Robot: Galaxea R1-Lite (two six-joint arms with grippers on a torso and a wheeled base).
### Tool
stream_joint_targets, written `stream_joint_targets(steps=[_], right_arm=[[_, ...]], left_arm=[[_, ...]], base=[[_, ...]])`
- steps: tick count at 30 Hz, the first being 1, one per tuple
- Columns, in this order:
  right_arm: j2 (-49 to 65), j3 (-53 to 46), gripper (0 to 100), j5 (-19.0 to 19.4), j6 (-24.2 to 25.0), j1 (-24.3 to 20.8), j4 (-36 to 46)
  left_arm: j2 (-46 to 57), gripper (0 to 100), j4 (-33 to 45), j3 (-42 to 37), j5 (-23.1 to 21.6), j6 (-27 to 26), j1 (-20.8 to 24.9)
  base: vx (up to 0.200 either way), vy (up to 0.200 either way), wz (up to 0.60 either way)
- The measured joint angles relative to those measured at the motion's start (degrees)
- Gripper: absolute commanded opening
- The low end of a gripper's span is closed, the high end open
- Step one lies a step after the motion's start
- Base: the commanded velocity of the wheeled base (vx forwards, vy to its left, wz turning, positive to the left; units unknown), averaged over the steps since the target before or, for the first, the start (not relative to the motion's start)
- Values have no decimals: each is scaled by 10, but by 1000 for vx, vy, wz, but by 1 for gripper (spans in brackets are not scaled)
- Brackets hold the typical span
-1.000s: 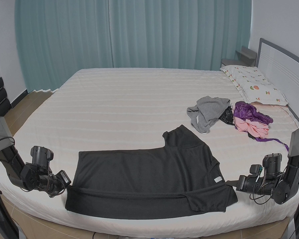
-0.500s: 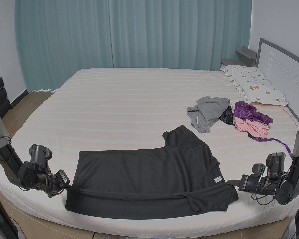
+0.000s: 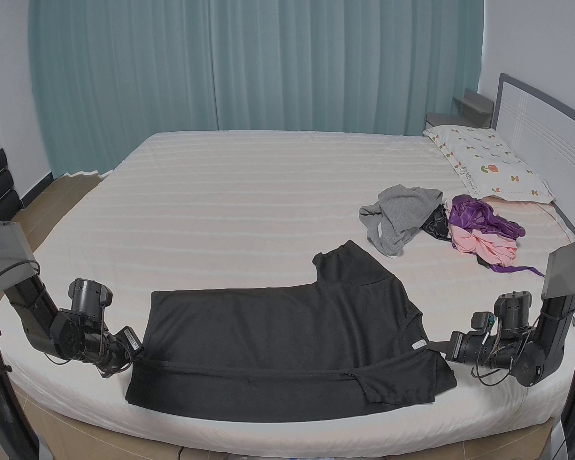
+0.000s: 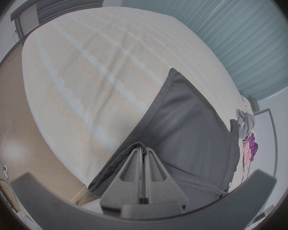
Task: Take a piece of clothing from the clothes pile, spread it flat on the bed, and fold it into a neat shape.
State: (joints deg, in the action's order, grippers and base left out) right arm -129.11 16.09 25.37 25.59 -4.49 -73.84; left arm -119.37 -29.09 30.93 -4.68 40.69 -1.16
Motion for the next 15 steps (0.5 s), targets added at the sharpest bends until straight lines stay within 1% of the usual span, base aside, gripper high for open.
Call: stream_joint_targets(steps=[6, 7, 8, 9, 15], right_arm=[[-16, 11, 0, 0, -4, -4, 2], [-18, 12, 100, -1, -5, -4, 2], [-20, 12, 100, -1, -5, -4, 2], [-23, 13, 100, -1, -7, -4, 2], [-32, 12, 100, 3, -10, -5, -5]], left_arm=[[-20, 0, 0, 10, 5, -2, 1], [-22, 0, 0, 10, 6, -2, 2], [-24, 0, 0, 11, 6, -2, 2], [-25, 100, 0, 11, 6, -2, 3], [-29, 100, 0, 12, 6, 0, 5]], base=[[0, 0, 0], [0, 0, 0], [0, 0, 0], [0, 0, 0], [0, 0, 0]])
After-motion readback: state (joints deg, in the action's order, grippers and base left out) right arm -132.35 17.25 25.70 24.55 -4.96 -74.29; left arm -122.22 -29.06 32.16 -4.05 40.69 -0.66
